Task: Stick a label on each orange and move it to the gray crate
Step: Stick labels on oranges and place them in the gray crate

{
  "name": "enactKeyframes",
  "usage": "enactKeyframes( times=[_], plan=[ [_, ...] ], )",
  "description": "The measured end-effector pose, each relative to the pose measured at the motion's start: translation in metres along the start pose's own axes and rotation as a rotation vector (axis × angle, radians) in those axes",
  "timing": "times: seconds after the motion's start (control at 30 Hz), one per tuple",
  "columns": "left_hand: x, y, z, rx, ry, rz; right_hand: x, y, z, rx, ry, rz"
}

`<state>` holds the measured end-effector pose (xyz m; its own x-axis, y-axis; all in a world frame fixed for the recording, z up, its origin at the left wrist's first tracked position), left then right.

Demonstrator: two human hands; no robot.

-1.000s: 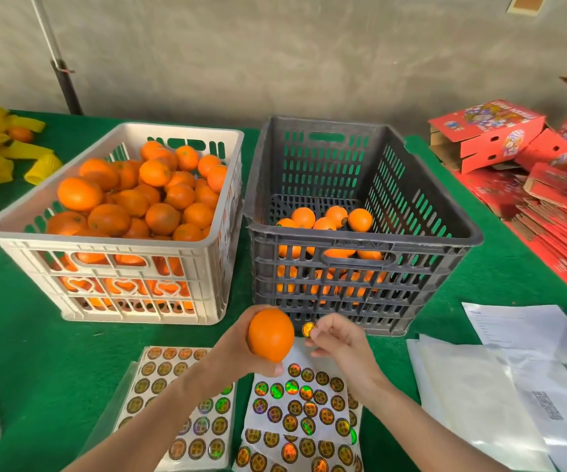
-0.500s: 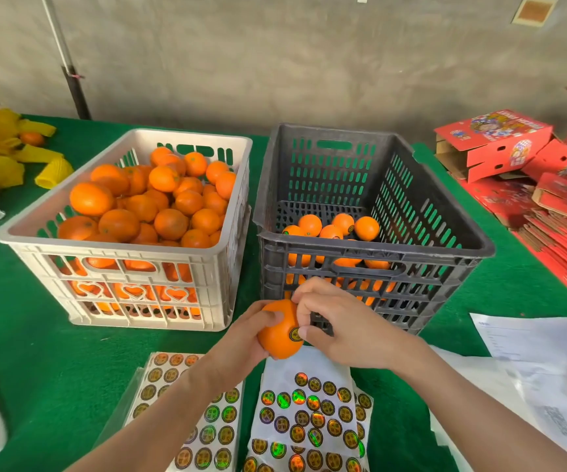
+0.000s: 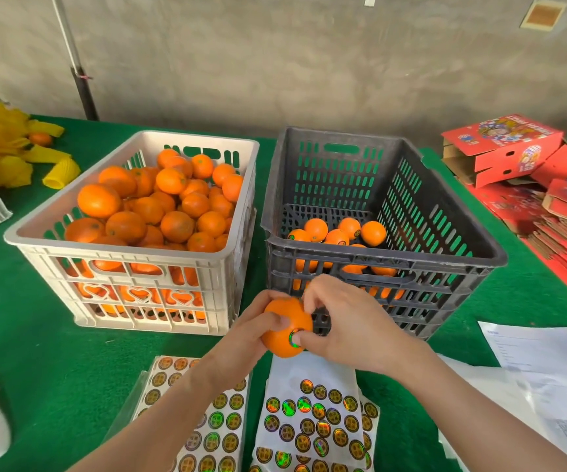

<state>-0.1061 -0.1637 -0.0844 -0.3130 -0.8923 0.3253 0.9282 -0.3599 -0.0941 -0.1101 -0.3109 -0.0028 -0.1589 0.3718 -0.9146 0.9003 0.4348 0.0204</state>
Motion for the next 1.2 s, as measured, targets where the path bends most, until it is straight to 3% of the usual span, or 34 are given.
enactKeyframes(
  times=[0.1, 0.2, 0.27, 0.43, 0.53, 0.63, 0.73, 0.87, 1.03, 1.1, 1.2],
  plan=[
    [0.001, -0.005, 0.015, 0.057, 0.078, -0.038, -0.005, -0.002, 0.002, 0.055, 0.135, -0.005],
    [0.006, -0.007, 0.043, 0.169, 0.028, -0.079, -0.009, -0.008, -0.012, -0.063, 0.346, 0.004],
    [0.013, -0.007, 0.068, 0.257, 0.076, -0.071, -0.016, -0.007, -0.023, -0.124, 0.368, 0.112],
    [0.029, 0.026, 0.13, 0.577, 0.514, 0.08, -0.063, 0.031, -0.023, -0.14, 0.367, 0.525],
    [0.018, 0.072, 0.148, 0.634, 0.809, 0.306, -0.1, 0.082, 0.009, 0.008, 0.362, 0.586],
    [0.005, 0.119, 0.141, 0.499, 1.34, 0.238, -0.115, 0.151, 0.064, 0.254, 0.394, 0.427],
    [-0.005, 0.145, 0.127, 0.331, 1.593, 0.212, -0.096, 0.199, 0.122, 0.398, 0.053, 0.167],
    [-0.013, 0.15, 0.119, 0.386, 1.539, 0.257, -0.049, 0.224, 0.19, 0.45, -0.493, -0.262],
    [-0.012, 0.143, 0.12, 0.518, 1.482, 0.259, -0.01, 0.231, 0.231, 0.559, -0.645, -0.516],
    [-0.011, 0.138, 0.123, 0.526, 1.43, 0.28, -0.003, 0.231, 0.23, 0.589, -0.686, -0.519],
    [-0.013, 0.13, 0.125, 0.565, 1.289, 0.296, -0.017, 0.233, 0.208, 0.539, -0.689, -0.323]
  ],
)
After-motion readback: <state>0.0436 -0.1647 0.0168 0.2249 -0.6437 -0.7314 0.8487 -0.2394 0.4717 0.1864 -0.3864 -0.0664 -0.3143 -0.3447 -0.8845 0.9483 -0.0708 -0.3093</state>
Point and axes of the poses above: each hand's wrist, its own y-axis towards the middle knuckle, its own x-axis out of the palm, z = x × y, the point moved 3 cm from there along y, towards the middle knuckle, and after that the axes turned 4 degrees about x, right-handed, at the moved point
